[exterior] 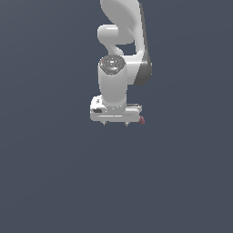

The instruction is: Pick up the object and move it to a goal position.

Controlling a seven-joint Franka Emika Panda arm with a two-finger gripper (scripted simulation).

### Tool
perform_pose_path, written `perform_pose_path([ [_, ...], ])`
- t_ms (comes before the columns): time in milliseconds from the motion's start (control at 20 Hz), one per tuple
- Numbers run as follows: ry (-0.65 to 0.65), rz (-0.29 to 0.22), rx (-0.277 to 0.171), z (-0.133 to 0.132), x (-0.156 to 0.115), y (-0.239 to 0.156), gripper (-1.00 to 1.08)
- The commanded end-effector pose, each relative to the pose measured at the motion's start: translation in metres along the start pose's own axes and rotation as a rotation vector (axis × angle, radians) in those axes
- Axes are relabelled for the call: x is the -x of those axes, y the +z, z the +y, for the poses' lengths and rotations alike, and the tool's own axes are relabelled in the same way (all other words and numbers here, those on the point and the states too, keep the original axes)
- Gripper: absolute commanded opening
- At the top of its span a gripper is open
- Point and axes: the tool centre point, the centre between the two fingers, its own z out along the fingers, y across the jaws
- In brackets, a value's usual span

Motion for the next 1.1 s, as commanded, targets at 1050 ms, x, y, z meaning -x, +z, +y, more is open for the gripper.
perform_pose_path([
  [1050,-0.085,-0.013,-0.004,-0.0015,0.0063,0.0098,1.0],
])
